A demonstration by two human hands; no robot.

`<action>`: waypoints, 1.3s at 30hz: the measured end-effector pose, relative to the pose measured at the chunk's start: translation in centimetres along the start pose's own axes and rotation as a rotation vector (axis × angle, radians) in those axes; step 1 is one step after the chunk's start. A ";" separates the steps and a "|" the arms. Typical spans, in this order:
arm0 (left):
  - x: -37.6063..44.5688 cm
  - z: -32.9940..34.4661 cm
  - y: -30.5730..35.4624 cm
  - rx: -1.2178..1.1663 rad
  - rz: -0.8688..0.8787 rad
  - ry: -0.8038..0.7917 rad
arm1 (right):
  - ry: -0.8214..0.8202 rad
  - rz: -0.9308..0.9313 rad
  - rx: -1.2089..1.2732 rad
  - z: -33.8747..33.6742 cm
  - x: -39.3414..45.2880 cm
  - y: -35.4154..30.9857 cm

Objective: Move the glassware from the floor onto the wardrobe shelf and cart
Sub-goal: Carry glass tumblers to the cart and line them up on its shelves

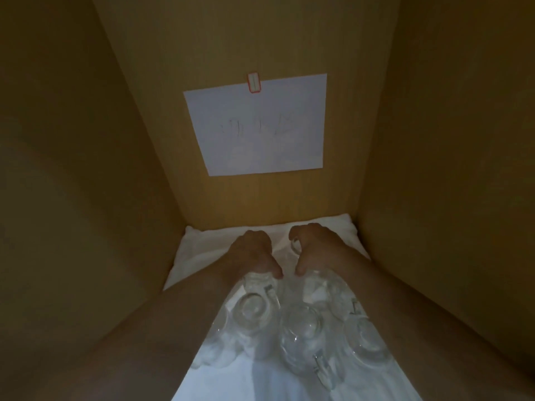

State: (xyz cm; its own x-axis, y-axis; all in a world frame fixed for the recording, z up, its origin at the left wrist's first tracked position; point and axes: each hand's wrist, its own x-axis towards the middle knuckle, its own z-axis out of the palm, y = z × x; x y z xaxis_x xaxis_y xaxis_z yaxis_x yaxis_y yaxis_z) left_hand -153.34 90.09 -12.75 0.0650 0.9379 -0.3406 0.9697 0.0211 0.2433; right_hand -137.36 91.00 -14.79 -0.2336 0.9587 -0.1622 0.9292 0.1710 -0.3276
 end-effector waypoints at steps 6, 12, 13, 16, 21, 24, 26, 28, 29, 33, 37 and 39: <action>-2.1 -4.9 -2.1 -0.204 0.063 0.442 | 0.475 0.154 0.165 -3.4 -2.2 -2.1; -7.8 -9.4 -3.3 -1.055 0.035 0.788 | 1.072 0.177 0.588 -6.6 -7.5 -6.4; -9.0 -10.0 -3.4 -1.250 0.064 0.768 | 1.146 0.173 0.629 -7.1 -8.8 -7.3; -12.5 -10.9 -4.0 -1.694 0.195 0.595 | 1.324 0.132 0.701 -8.1 -12.6 -10.0; -19.2 -11.8 -4.5 -2.140 0.402 -0.039 | 1.462 0.123 0.702 -7.8 -19.4 -13.4; -22.2 -10.6 -4.1 -2.225 0.459 -0.274 | 1.533 0.112 0.650 -6.8 -23.8 -14.3; -23.7 -9.3 -3.4 -2.246 0.497 -0.415 | 1.603 0.107 0.593 -6.1 -26.8 -14.5; -25.4 -8.1 -2.1 -2.233 0.516 -0.528 | 1.684 0.082 0.501 -5.4 -29.8 -14.2; -26.3 -7.5 -1.4 -2.214 0.532 -0.558 | 1.718 0.079 0.446 -5.2 -31.2 -13.9; -29.6 -5.2 2.7 -2.107 0.667 -0.702 | 1.813 0.137 0.288 -4.7 -37.6 -11.1; -33.6 -3.2 8.4 -1.929 0.824 -0.818 | 1.905 0.287 0.178 -5.2 -44.5 -7.9; -35.6 -2.0 11.9 -1.846 0.863 -0.867 | 1.944 0.321 0.235 -5.4 -47.7 -6.2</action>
State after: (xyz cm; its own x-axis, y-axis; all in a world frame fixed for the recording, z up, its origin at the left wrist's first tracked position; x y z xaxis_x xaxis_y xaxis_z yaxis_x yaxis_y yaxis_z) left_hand -144.63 57.61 4.11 0.7933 0.5691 0.2165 -0.5449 0.5049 0.6695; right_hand -130.43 45.45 0.05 0.6271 -0.1151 0.7704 0.7789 0.1000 -0.6191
